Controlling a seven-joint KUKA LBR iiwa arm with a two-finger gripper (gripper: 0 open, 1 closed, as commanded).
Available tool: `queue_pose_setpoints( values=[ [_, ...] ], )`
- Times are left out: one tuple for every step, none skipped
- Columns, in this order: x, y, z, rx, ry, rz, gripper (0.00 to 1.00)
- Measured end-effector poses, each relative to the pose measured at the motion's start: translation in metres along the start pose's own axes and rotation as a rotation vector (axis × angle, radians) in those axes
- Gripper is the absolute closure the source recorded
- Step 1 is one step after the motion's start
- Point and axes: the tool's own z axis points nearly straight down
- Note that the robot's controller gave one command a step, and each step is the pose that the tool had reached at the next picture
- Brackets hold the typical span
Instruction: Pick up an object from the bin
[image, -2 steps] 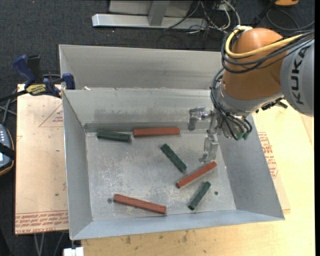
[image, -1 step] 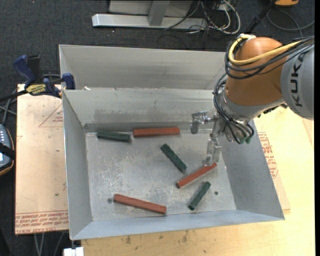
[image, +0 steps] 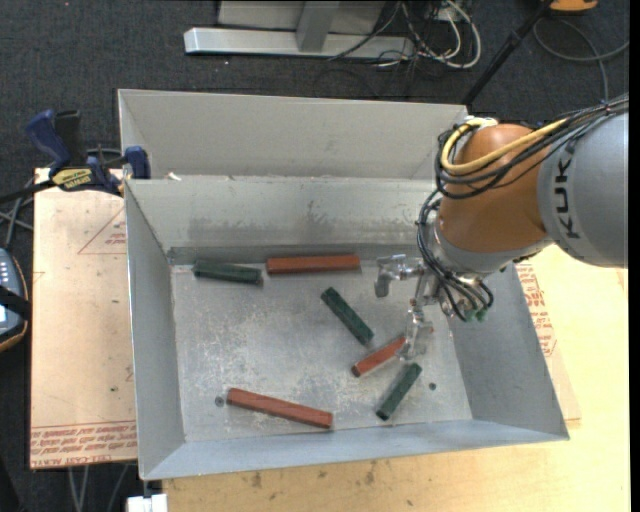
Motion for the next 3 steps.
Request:
queue_pose_setpoints(
  values=[
    [0.009,-0.005,0.067,0.000,0.001,-0.057,0.00],
    [0.002,-0.011,0.084,-0.001,0.001,0.021,1.00],
    [0.000,-0.013,0.076,-0.001,0.002,0.050,1.00]
  ],
)
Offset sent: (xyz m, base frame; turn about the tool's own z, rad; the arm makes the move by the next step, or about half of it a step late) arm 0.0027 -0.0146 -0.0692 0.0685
